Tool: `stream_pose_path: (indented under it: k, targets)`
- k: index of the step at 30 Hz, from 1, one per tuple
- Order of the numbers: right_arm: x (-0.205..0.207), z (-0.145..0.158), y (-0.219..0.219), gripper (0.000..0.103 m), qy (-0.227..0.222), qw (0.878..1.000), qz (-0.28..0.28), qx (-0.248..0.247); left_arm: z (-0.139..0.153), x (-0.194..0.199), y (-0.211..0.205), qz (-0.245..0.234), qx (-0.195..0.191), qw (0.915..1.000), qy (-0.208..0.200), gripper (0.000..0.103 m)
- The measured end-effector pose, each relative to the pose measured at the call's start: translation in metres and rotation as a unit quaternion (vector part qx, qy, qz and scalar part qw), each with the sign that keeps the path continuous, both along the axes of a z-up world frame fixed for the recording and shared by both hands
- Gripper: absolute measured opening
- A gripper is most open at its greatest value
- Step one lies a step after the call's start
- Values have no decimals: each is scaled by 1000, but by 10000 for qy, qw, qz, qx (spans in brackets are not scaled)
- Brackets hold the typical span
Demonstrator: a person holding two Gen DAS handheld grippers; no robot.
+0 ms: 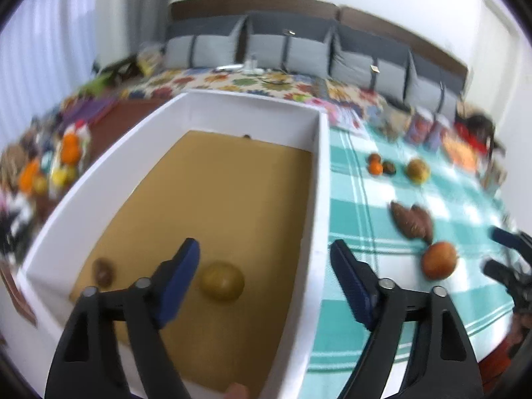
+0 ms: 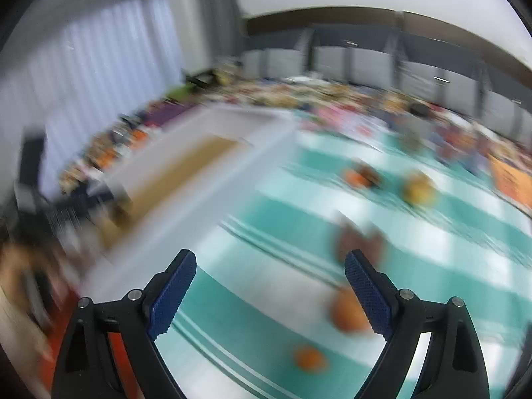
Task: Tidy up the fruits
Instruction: 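Carry dark fruit into white box with left tool while right tool drops green-brown fruit, then move both open tools back over the fruit on the table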
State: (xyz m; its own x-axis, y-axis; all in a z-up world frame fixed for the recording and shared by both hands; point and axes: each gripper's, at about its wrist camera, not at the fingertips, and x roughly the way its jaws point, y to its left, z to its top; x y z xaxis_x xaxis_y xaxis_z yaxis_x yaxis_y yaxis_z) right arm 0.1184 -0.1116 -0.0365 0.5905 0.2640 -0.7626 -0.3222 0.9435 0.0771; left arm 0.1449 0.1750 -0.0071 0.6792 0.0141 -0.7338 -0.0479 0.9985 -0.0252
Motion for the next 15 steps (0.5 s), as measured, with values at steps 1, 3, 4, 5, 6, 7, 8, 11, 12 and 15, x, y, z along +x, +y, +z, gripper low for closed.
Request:
stream_pose_path:
  k: [1, 3, 4, 5, 6, 7, 8, 11, 12, 15]
  targets:
    - [-9, -12, -17, 91, 5, 9998, -121, -180, -7, 7, -7, -49, 127, 9998, 125, 84]
    - [-34, -41, -63, 91, 145, 9968, -554, -562, -25, 20, -20, -95, 104, 9987, 491, 84]
    - [-42, -47, -80, 91, 155, 9956, -708, -591, -31, 21, -26, -86, 135, 9981, 591, 84]
    - [-54, -54, -98, 91, 116, 9939, -922, -601, -32, 20, -32, -90, 230, 9979, 593, 84]
    - [-65, -59, -113, 91, 50, 9917, -1141, -592, -31, 17, -42, -115, 395, 9977, 534, 84]
    - [-71, -62, -121, 91, 37, 9902, -1269, -577, -30, 16, -47, -137, 418, 9978, 501, 84]
    - [-74, -65, -131, 91, 120, 9885, -1412, -534, -28, 15, -52, -134, 350, 9981, 496, 84]
    - [-61, -63, -139, 91, 160, 9869, -1556, -397, -25, 17, -61, -19, 181, 9988, 462, 84]
    - [-57, -60, -138, 91, 79, 9866, -1583, -395, -25, 17, -63, 31, 203, 9987, 466, 84]
    - [-57, -66, -141, 91, 102, 9855, -1644, -406, -32, 11, -63, 110, 356, 9977, 563, 84]
